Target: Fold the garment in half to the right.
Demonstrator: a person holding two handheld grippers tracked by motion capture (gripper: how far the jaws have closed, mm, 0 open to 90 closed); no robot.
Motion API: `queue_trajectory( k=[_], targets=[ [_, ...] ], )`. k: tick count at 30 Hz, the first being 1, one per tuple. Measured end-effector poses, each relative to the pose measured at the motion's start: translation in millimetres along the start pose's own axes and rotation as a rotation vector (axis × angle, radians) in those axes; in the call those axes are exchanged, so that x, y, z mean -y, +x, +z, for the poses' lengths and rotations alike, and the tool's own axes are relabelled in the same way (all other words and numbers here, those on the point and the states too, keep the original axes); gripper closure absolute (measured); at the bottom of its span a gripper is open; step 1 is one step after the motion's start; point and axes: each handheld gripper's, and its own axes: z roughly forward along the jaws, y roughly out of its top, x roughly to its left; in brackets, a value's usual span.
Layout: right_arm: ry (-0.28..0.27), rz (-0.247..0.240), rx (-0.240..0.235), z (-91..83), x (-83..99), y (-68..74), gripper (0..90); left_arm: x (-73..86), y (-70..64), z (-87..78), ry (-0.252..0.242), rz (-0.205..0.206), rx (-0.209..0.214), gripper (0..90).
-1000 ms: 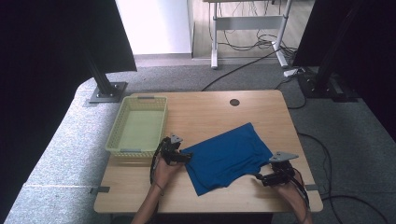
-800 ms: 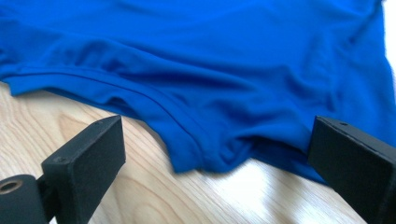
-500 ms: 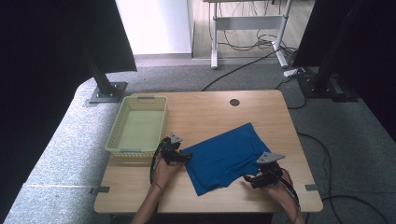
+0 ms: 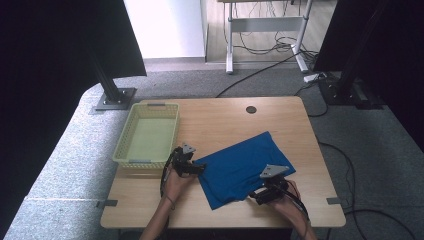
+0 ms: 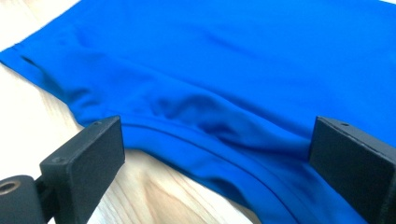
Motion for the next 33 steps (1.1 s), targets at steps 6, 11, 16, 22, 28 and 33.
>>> queue_trajectory(
  k=[6,11,16,22,28,33],
  targets=[
    [-0.007,-0.034,-0.034,9.6,-9.9,11.8,4.2,0.0,0.0,0.0,-0.001,-0.001,0.0,9.6],
    [-0.027,-0.052,-0.067,16.6,-18.6,21.7,4.9,0.0,-0.1,0.2,-0.002,-0.002,0.0,9.5],
    [-0.025,-0.078,-0.097,25.6,-27.3,32.6,5.5,0.0,-0.1,0.2,-0.002,-0.002,0.0,9.5],
    [-0.013,-0.127,-0.132,36.0,-37.7,48.0,7.4,0.0,-0.2,0.1,-0.001,-0.003,-0.001,9.4],
    [-0.007,-0.17,-0.165,43.1,-45.9,62.3,11.2,0.1,-0.5,0.0,-0.001,-0.006,-0.002,9.4],
    [0.002,-0.202,-0.19,48.5,-50.4,72.7,15.6,0.0,-0.3,-0.3,0.002,-0.003,-0.003,9.4]
  ],
)
